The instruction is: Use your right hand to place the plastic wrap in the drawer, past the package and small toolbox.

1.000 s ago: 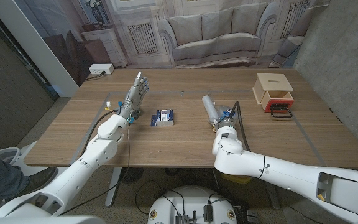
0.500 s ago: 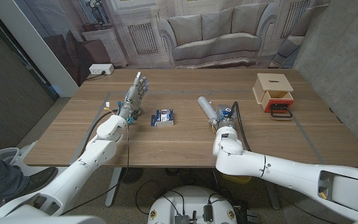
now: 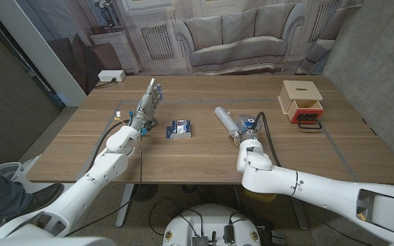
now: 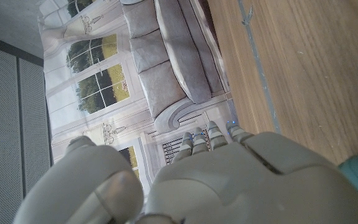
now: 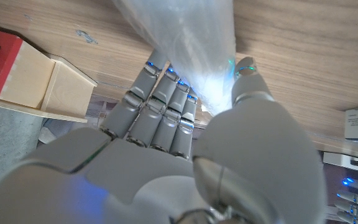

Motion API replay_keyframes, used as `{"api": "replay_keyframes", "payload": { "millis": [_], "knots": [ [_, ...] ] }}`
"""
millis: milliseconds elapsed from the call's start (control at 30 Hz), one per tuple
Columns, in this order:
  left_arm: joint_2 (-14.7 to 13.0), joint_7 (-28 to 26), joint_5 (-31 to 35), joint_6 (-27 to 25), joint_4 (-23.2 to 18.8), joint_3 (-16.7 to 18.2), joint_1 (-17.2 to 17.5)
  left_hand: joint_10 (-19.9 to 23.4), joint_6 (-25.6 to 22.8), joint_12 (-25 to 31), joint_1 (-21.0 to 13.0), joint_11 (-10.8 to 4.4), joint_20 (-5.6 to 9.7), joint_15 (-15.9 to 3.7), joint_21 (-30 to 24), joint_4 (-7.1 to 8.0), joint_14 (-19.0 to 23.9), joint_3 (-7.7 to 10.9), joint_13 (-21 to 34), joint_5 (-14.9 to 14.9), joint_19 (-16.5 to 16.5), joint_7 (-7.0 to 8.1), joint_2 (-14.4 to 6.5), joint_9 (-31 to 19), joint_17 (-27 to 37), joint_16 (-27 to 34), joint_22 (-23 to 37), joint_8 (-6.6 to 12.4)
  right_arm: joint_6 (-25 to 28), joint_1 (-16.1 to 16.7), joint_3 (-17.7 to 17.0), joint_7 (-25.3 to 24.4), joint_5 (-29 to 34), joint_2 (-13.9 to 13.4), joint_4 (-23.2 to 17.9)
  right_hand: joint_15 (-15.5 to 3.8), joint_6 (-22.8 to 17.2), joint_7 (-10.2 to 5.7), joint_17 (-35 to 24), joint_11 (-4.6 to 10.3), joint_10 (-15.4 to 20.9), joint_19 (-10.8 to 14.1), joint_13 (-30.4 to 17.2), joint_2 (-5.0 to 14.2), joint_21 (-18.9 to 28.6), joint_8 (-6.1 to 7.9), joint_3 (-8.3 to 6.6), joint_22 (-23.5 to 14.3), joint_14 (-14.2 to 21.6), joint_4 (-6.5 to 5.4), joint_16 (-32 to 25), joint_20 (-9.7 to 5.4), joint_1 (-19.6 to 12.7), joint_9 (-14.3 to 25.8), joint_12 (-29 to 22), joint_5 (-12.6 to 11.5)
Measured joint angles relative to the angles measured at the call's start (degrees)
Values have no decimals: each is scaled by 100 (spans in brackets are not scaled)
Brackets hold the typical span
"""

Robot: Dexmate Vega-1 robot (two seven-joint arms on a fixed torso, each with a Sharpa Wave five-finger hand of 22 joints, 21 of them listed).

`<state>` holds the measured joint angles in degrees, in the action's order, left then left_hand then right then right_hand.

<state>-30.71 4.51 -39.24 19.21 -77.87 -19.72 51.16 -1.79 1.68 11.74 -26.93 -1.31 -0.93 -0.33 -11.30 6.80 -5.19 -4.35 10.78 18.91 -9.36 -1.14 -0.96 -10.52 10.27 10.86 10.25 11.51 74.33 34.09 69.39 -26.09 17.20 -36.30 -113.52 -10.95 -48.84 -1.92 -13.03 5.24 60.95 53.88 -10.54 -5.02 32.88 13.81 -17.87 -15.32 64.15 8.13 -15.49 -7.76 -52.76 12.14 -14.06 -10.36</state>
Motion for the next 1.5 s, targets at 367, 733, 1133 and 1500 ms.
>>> {"api": "replay_keyframes", "payload": {
  "millis": [367,733,1133,1500],
  "knots": [
    [24,6,19,0,9,-19,-38,0,-40,0,-2,0,0,0,0,19,0,-18,0,0,0,-40,-3,0,0,0,0,0,-454,168,-200,-35,353,-130,-138,-43,-220,-86,27,60,59,0,-18,-40,106,-16,29,-27,61,-18,0,0,-40,-5,1,-4],
    [30,6,33,10,10,-26,-38,0,-40,0,21,0,0,0,0,-6,0,-42,0,0,0,-40,-25,0,0,0,0,0,-530,283,-337,15,480,-302,-254,-72,-332,-116,81,104,103,-22,-36,-84,193,-30,99,-26,114,-33,31,22,-85,-2,36,-4],
    [41,6,52,26,-3,-44,-39,0,-40,0,21,0,0,0,0,9,0,-56,0,0,0,-40,-25,0,0,0,0,0,-1542,557,-730,378,1113,-654,-376,-118,-388,-158,101,152,150,-127,-33,-84,246,-31,168,-53,171,-53,75,39,-85,-2,80,-29],
    [10,-34,61,26,-104,-45,13,0,-40,0,20,0,0,0,0,-15,0,-80,0,0,0,-40,-25,0,0,0,0,0,-2441,928,-1303,562,1402,-874,-404,-148,-379,-214,85,228,134,-238,-53,-107,315,-31,240,-79,161,-93,119,71,-107,-1,81,-28]
  ]
}}
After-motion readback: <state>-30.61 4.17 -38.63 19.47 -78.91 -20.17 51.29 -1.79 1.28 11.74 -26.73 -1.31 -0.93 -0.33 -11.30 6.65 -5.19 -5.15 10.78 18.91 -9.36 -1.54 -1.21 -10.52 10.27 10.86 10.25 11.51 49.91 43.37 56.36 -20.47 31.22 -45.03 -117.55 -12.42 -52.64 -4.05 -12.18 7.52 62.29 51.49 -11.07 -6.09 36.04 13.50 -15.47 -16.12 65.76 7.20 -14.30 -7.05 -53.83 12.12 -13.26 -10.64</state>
